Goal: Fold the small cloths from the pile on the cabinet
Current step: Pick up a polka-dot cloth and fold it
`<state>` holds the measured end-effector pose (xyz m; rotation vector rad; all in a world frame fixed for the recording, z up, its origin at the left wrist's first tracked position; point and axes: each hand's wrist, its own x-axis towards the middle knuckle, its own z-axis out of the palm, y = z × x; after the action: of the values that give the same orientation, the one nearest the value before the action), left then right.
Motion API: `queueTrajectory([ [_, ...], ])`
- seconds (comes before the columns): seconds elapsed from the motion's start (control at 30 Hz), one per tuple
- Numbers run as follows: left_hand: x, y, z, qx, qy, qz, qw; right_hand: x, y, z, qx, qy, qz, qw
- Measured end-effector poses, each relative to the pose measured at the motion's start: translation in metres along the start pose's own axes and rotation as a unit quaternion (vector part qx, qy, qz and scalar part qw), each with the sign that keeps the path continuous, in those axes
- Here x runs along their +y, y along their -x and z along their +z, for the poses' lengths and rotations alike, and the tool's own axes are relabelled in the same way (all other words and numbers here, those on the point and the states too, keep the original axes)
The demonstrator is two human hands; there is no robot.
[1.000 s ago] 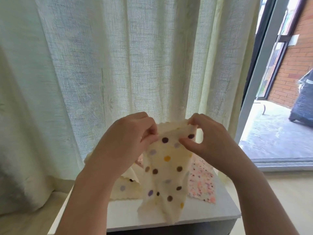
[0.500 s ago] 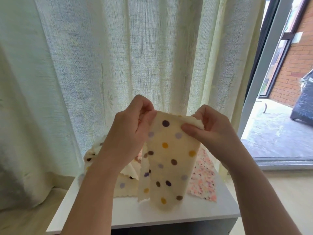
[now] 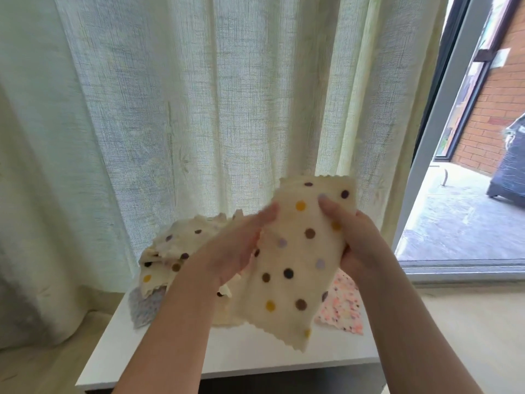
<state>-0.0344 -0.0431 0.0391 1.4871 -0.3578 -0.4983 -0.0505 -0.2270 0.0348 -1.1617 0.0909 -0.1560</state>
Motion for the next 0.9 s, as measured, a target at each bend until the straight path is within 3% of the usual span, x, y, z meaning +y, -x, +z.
queueTrajectory([
  [0.07,-0.008,-0.003,0.001,-0.014,-0.110,-0.011,0.994,0.003,-0.009,-0.008,0.049,-0.036,-0.008,0.998],
  [0.17,-0.018,-0.011,-0.007,0.047,-0.177,-0.003,0.983,0.005,-0.019,-0.023,0.071,-0.078,0.009,0.994],
  [0.27,-0.023,-0.013,-0.031,0.138,-0.226,-0.010,0.964,0.004,-0.025,-0.039,0.028,-0.084,0.031,0.996],
  [0.37,-0.026,-0.007,-0.054,0.173,-0.271,0.011,0.947,0.005,-0.025,-0.052,-0.066,-0.023,0.079,0.994],
  [0.57,-0.037,0.001,-0.080,0.171,-0.218,-0.034,0.960,0.014,-0.027,-0.070,-0.144,0.177,0.172,0.958],
  [0.67,-0.041,0.006,-0.091,0.037,-0.263,-0.089,0.960,0.022,-0.031,-0.074,-0.108,0.179,0.159,0.965],
  [0.73,-0.041,0.011,-0.089,-0.043,-0.326,-0.139,0.934,0.025,-0.032,-0.075,-0.079,0.177,0.140,0.971],
  [0.8,-0.038,0.013,-0.085,-0.037,-0.352,-0.131,0.926,0.027,-0.031,-0.074,-0.068,0.185,0.121,0.973],
  [0.9,-0.035,0.014,-0.086,0.003,-0.216,-0.065,0.974,0.024,-0.031,-0.075,-0.031,0.148,0.075,0.986],
])
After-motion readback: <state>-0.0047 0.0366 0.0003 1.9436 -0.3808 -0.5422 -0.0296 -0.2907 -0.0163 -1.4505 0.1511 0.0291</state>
